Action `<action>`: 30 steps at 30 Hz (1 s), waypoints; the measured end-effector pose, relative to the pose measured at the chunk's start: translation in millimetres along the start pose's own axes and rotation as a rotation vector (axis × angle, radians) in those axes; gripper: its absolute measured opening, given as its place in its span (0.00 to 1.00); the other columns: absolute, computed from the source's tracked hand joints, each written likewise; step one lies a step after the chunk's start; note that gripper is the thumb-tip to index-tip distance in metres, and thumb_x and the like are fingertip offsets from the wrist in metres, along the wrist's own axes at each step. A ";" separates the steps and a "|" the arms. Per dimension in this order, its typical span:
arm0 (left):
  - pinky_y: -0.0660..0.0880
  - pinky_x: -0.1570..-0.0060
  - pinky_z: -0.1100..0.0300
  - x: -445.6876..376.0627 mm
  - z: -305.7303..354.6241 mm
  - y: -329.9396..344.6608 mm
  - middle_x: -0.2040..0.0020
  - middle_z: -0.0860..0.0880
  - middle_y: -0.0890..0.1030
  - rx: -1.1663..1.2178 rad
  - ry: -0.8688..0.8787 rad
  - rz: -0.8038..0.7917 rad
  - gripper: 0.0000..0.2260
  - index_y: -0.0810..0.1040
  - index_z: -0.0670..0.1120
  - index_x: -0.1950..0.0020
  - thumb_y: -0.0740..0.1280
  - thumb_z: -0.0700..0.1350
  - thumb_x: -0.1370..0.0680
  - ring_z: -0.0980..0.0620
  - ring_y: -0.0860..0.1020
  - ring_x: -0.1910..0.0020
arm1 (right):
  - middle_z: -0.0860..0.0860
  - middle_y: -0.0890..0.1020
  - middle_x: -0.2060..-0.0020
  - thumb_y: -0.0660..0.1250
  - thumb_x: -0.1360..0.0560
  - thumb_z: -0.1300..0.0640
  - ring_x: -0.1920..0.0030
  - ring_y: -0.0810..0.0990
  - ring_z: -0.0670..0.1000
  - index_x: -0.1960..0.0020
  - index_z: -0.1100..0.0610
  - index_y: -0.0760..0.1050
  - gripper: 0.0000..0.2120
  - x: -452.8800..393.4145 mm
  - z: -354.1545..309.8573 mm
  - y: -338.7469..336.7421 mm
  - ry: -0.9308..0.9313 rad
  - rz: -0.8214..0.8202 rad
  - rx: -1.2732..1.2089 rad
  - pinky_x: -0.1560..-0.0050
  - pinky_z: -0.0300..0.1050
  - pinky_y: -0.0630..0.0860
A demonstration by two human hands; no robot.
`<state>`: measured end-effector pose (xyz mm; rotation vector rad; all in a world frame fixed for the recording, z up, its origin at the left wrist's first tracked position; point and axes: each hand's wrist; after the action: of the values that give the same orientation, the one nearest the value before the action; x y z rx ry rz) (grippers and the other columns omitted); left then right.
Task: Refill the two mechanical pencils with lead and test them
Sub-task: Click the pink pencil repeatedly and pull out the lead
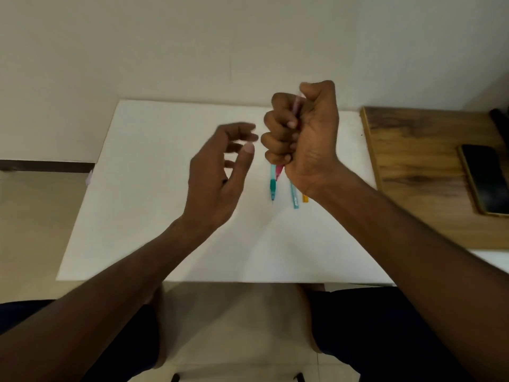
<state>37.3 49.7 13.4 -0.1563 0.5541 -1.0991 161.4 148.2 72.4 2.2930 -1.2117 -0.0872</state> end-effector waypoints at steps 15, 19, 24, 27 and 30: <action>0.81 0.60 0.47 -13.4 17.3 -3.9 0.46 0.50 0.83 0.022 0.102 0.104 0.07 0.85 0.45 0.48 0.70 0.47 0.16 0.46 0.83 0.50 | 0.63 0.78 0.68 0.51 0.23 0.25 0.71 0.75 0.56 0.62 0.55 0.82 0.37 13.4 34.1 9.6 -0.088 0.020 0.482 0.68 0.49 0.73; 0.79 0.59 0.52 -15.5 22.0 -4.3 0.54 0.49 0.86 0.298 0.015 0.099 0.15 0.81 0.41 0.46 0.57 0.45 0.10 0.48 0.84 0.58 | 0.57 0.88 0.61 0.45 0.18 0.29 0.61 0.89 0.57 0.50 0.53 0.86 0.39 7.6 28.9 -3.1 -0.061 0.019 0.597 0.56 0.53 0.86; 0.74 0.63 0.58 -24.1 33.5 -10.7 0.69 0.53 0.66 0.921 -0.310 0.083 0.17 0.74 0.49 0.49 0.51 0.55 0.11 0.54 0.66 0.71 | 0.53 0.89 0.61 0.41 0.17 0.30 0.59 0.89 0.52 0.50 0.56 0.83 0.40 -1.1 26.6 -25.1 0.138 0.112 0.804 0.49 0.51 0.85; 0.60 0.73 0.63 -24.7 33.9 -11.7 0.70 0.54 0.59 1.167 -0.505 0.040 0.21 0.72 0.50 0.56 0.52 0.61 0.12 0.55 0.56 0.72 | 0.52 0.88 0.57 0.56 0.13 0.45 0.55 0.87 0.53 0.50 0.59 0.83 0.23 1.5 35.5 -36.6 0.050 -0.023 1.320 0.46 0.51 0.82; 0.52 0.75 0.62 -24.1 32.0 -13.6 0.73 0.54 0.56 1.325 -0.622 0.033 0.26 0.63 0.51 0.67 0.53 0.65 0.14 0.55 0.52 0.73 | 0.57 0.79 0.33 0.59 0.13 0.54 0.31 0.76 0.57 0.31 0.57 0.77 0.15 5.0 56.2 -40.1 -0.015 -0.361 1.834 0.32 0.48 0.72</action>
<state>34.3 59.8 54.3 0.6504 -0.7664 -1.1158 177.6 138.1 5.9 3.9033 -0.8027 1.4272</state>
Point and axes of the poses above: each hand's wrist, its own x-axis away from the middle knuckle, its own y-axis out of the palm, z = x × y
